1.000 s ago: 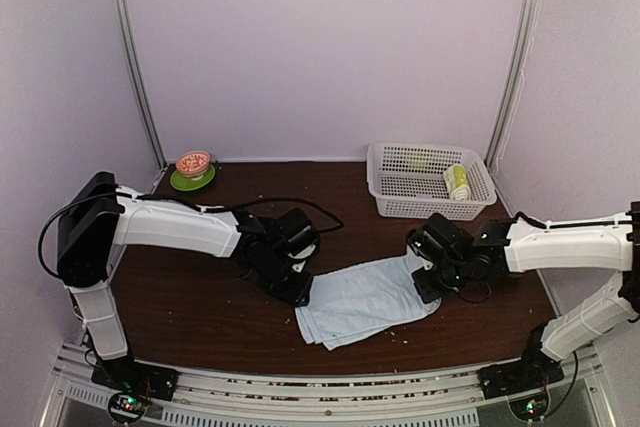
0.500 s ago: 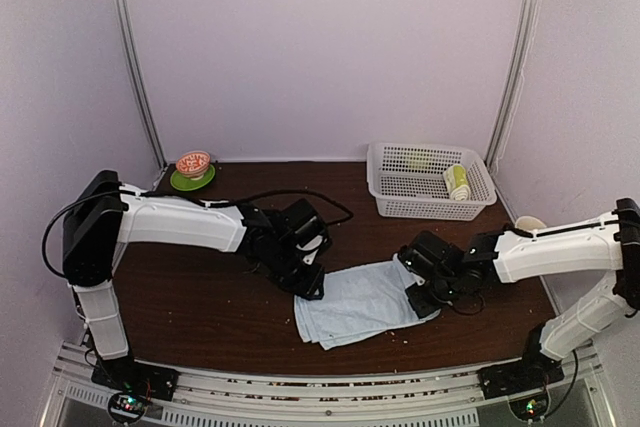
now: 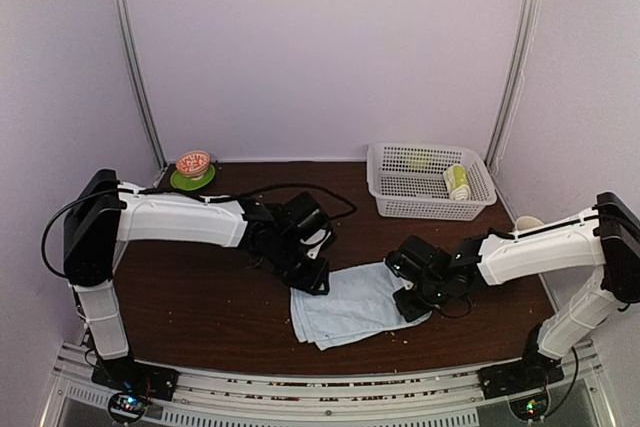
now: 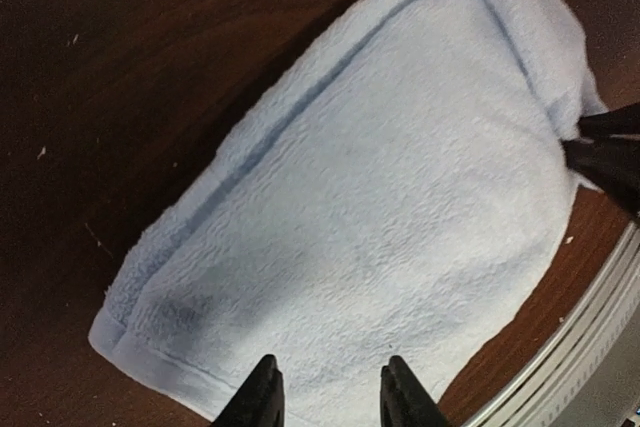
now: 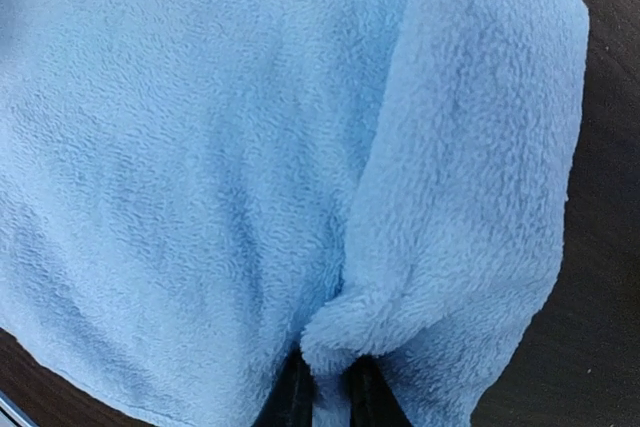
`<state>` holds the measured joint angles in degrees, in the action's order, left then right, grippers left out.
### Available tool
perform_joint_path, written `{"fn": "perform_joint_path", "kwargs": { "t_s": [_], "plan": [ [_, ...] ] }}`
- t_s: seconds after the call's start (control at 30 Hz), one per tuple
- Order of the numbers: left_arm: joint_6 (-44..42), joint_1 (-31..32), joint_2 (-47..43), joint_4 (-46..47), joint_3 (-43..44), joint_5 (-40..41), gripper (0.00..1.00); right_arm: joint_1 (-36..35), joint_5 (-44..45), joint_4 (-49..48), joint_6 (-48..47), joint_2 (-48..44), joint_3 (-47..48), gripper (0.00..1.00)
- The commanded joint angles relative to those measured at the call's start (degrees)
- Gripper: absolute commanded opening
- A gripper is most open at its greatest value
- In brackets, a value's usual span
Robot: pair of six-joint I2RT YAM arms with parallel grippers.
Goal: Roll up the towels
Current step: Roll the towel at the center of the board.
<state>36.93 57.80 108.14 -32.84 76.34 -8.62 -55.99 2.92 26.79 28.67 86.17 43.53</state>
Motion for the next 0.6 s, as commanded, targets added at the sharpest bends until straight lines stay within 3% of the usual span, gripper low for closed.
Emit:
{"fn": "perform_joint_path", "kwargs": {
  "t_s": [0.0,0.3,0.57],
  "plan": [
    [0.18,-0.41,1.42,3.27,7.85,-3.61,0.33,-0.53,-3.05,-3.94,0.61,-1.90,-3.88,0.27],
    [6.86,-0.41,7.44,13.58,15.12,-9.99,0.33,-0.54,-4.90,-9.39,-0.30,-6.51,-8.99,0.45],
    [11.96,-0.58,16.54,21.04,22.01,-17.27,0.33,-0.57,-6.09,-12.09,-0.99,-8.40,-11.45,0.49]
  ]
}}
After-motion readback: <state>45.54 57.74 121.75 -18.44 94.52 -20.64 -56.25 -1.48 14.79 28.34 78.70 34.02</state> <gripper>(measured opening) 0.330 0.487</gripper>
